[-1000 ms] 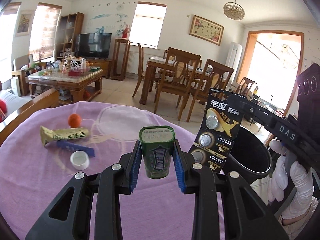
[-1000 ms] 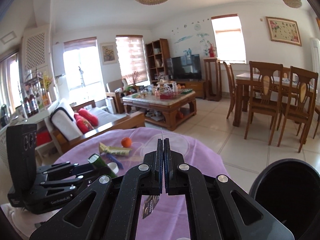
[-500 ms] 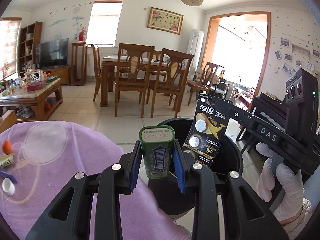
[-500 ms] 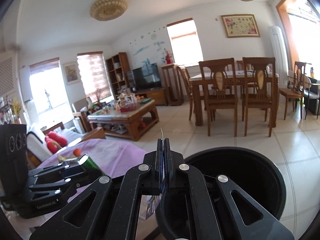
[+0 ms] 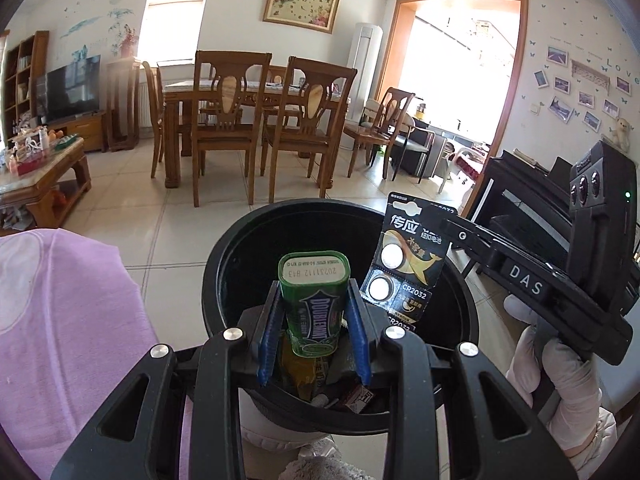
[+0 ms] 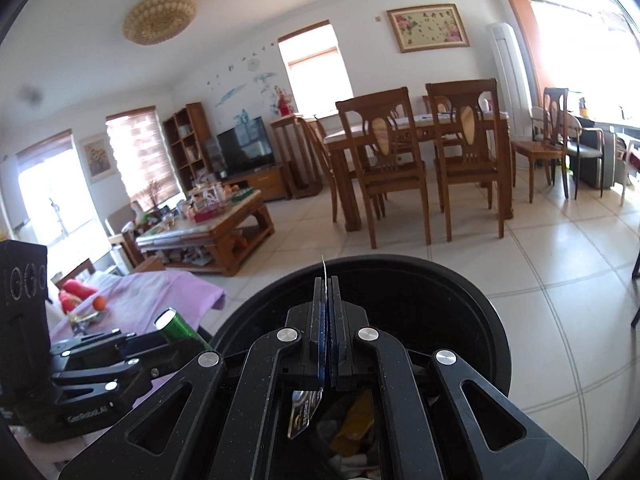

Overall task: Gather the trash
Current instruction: 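Carry the gum pack and battery card over the black bin and open both tools, then grasp the paper wrapper with the left tool while the right tool grasps the blue tube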

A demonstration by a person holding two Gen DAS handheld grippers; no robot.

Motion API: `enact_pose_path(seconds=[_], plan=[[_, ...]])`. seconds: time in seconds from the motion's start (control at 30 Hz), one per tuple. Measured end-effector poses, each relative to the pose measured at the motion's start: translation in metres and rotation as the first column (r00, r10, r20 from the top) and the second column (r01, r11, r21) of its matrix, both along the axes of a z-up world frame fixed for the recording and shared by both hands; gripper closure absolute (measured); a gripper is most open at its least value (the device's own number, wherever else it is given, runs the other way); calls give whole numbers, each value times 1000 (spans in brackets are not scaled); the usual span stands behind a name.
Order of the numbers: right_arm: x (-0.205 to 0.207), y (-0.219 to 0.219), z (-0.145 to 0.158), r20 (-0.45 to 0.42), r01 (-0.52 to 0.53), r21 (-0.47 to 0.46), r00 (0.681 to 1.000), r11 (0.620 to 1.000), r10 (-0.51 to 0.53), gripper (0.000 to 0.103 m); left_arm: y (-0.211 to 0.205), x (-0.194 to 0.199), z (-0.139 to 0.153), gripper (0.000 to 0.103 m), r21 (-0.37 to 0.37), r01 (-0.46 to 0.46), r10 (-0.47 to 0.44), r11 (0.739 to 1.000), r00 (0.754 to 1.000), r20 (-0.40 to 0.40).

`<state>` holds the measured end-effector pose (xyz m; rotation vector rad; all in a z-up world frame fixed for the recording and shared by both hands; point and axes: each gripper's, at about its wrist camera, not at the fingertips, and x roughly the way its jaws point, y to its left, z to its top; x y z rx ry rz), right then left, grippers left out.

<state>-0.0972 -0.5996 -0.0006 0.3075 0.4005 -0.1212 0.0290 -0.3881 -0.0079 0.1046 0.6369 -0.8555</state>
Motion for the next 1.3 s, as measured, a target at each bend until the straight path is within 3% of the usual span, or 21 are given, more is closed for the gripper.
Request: enact_pose_path(seconds=[0.5,0.77,0.9,0.93,1.0,1.1,1.3], plan=[[12,-3,-36,-51,30,42,998,999,-28,100,-22,-3,-22,72,88,25,-24,996,1000,-10],[17,-1,-40,-82,40,46,996,998,-36,98,-24,-8,-15,67,109,13,-15,994,1000,16],[15,1,-40,-82,45,57,996,997,-40,70,-19,-15,-11,44,97,4,-8,995,999,41],[13,-1,-39,-79,46,55,996,997,-41,67,-17,-17,-9,43,94,2,-7,996,999,50],[10,2,-37,-79,45,52,996,998,-40,66,-13,-20,-6,39,91,0,-5,996,998,60],[9,6,-34,-76,39,53,996,998,-35,56,-5,-24,-1,28,80,-17,11,997,997,70],[9,20,-24,-68,14,50,998,999,-10,56,25,-26,11,28,61,-57,52,997,996,71]])
